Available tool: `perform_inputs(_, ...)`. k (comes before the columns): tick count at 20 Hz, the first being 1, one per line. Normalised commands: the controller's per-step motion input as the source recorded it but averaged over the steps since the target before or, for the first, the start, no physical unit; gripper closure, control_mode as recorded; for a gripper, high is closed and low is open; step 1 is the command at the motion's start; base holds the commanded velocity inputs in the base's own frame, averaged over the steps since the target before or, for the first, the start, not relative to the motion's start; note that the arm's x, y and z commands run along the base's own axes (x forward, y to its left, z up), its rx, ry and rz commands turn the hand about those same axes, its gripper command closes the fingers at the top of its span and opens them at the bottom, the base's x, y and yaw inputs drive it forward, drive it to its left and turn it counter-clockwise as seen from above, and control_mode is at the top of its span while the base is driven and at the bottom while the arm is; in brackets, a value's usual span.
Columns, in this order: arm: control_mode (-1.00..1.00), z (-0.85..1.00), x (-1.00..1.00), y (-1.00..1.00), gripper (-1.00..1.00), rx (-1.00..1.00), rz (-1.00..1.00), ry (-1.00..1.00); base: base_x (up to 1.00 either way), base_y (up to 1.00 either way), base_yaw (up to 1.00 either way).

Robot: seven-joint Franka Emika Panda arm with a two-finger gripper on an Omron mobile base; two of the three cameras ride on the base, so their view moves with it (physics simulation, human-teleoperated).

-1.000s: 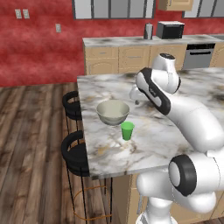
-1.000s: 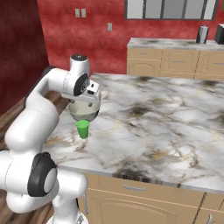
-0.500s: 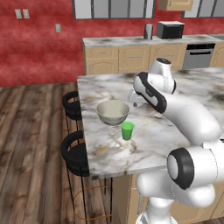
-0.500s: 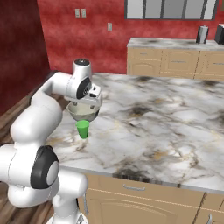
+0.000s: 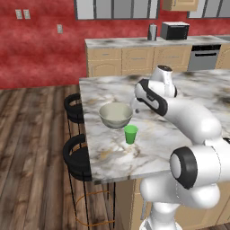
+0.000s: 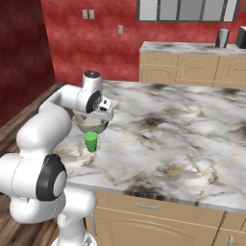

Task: Place the cup inside the bowl on the dining table and move the bowl to any counter.

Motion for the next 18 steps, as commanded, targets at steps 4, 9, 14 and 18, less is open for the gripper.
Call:
perform_inputs(4,-1.00,-0.30,0.19,0.06,-1.00,0.00,0.00,0.00,0.00,0.00,0.00)
perform_inputs(9,-1.00,-0.31,0.07,0.03,-1.00,0.00,0.00,0.00,0.00,0.00,0.00)
perform_inputs(14,-1.00,-0.31,0.02,0.03,-1.00,0.00,0.00,0.00,0.00,0.00,0.00)
perform_inputs(18,-1.00,-0.27,0.02,0.04,-1.00,0.00,0.00,0.00,0.00,0.00,0.00)
